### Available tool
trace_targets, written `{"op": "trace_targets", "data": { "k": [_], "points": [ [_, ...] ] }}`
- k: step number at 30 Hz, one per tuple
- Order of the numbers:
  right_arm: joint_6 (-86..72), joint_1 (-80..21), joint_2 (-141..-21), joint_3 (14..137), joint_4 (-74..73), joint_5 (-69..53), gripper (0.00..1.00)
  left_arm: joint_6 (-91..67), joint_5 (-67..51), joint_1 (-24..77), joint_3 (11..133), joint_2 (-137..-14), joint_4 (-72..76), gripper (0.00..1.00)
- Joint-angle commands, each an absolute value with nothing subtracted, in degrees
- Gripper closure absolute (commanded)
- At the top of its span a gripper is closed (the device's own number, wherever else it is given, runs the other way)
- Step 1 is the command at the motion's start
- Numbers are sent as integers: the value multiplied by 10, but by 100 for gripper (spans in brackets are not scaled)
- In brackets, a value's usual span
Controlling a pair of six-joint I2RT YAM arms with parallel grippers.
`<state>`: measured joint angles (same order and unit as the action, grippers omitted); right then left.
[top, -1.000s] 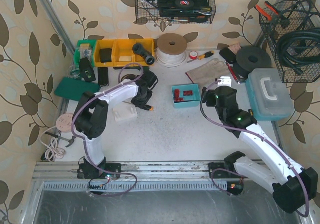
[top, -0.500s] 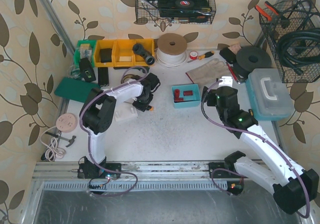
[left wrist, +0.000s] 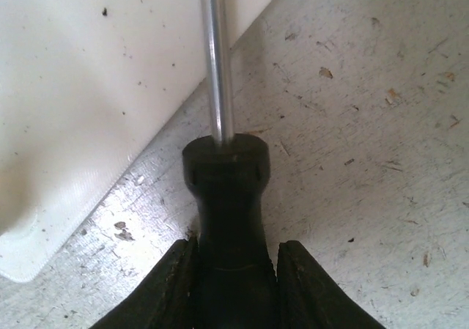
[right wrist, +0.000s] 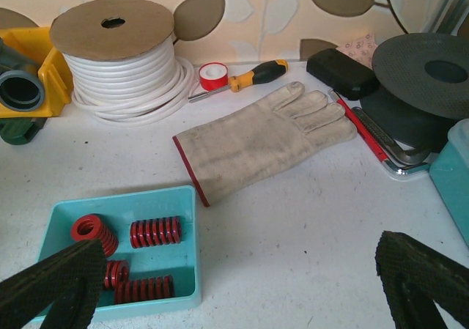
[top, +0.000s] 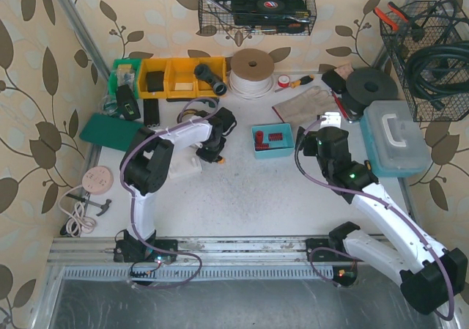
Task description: Install the large spring
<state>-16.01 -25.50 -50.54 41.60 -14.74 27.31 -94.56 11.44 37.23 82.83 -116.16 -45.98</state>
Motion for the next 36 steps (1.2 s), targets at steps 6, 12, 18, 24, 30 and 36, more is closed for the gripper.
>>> {"op": "trace_targets", "data": {
  "k": [6, 12, 18, 24, 30, 36],
  "points": [
    [-157, -257, -504, 405, -137, 296, 1, -922, 86, 385, 813, -1127, -447, 85],
    [-157, -257, -504, 404, -136, 301, 1, -878, 59, 409, 821, -1114, -450, 91],
    [-157, -257, -504, 403, -135, 304, 1, -832, 53, 432, 829, -1096, -434, 96],
    [-157, -257, -504, 402, -134, 305, 1, -753, 48, 441, 869, -1110, -440, 100],
    [-156, -257, -504, 402, -134, 305, 2, -574, 89, 438, 898, -1120, -376, 100],
    [-157, -257, -504, 402, -133, 302, 2, -346, 56, 413, 930, -1148, -344, 100]
  ]
}}
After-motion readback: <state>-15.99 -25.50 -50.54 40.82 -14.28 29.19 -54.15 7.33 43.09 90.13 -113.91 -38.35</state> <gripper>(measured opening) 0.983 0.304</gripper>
